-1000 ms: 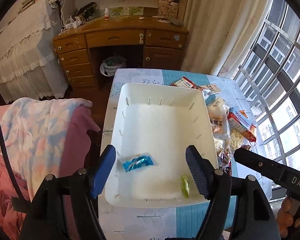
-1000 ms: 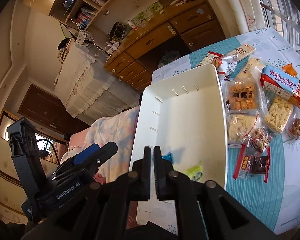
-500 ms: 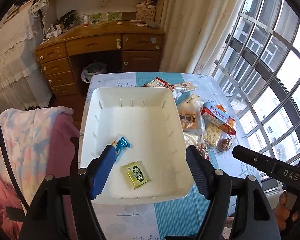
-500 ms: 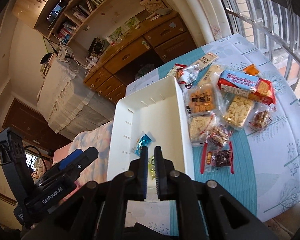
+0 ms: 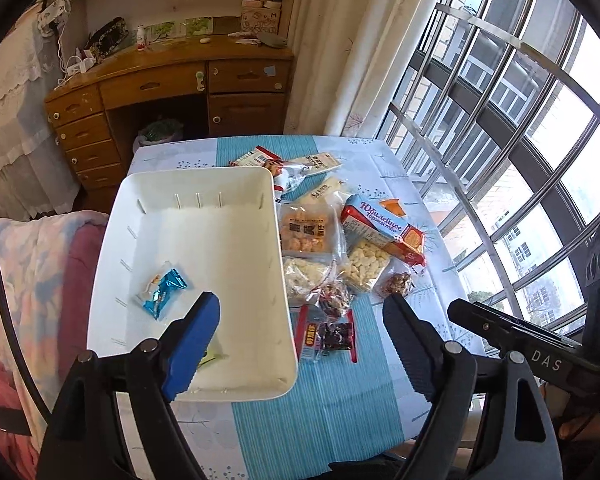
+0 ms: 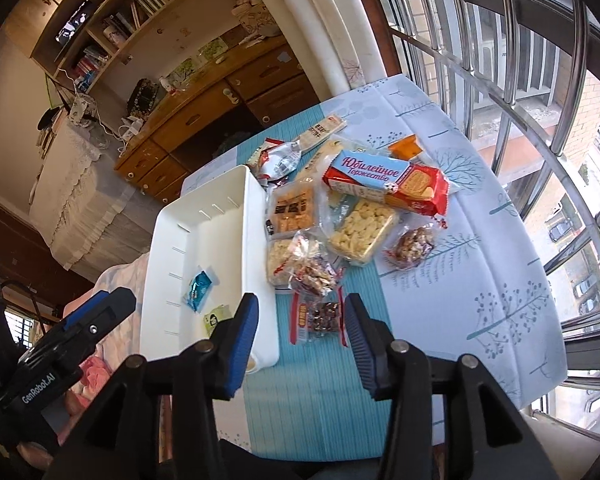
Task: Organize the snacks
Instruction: 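Move both tools toward the clear snack bags beside the tray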
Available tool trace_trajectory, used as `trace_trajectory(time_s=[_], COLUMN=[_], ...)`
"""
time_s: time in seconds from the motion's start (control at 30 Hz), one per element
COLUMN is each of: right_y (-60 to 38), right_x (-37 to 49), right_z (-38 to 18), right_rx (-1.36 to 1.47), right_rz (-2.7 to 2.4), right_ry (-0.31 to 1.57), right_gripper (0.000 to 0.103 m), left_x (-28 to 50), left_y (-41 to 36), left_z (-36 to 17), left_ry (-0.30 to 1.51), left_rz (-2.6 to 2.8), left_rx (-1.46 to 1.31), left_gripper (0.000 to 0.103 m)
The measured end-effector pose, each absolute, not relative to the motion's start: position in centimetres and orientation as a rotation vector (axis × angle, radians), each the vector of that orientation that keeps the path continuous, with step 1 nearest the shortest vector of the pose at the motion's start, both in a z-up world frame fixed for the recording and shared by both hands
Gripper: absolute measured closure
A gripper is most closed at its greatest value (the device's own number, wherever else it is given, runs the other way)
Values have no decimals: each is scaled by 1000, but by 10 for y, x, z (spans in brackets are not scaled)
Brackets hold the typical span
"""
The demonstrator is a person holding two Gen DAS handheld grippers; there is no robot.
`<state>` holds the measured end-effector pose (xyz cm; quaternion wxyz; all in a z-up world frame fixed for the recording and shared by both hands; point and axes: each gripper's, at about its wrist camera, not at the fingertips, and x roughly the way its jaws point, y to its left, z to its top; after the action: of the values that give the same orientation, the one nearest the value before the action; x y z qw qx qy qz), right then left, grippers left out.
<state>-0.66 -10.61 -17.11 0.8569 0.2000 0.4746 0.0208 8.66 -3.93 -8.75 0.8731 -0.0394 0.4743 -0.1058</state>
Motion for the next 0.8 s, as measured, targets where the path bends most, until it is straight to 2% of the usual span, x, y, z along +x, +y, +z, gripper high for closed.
trace_trajectory(time_s=[0.17,0.5,0.8], right_y=[-132,-172,-165], right_x=[-1,18,36], right_z=[-182,-209,-239], right_rx=[381,333,79], right_rz=[11,-8,37], right_ry=[1042,1123,1107], right_gripper=[37,31,31], left_x=[96,129,165], left_y=[-69,-119,-143], left_z=[-99,-139,-187], left_ry=[1059,1295,1471], left_rz=[-193,-216,-187], left_rx=[-49,26,142], left_gripper=[20,20,20])
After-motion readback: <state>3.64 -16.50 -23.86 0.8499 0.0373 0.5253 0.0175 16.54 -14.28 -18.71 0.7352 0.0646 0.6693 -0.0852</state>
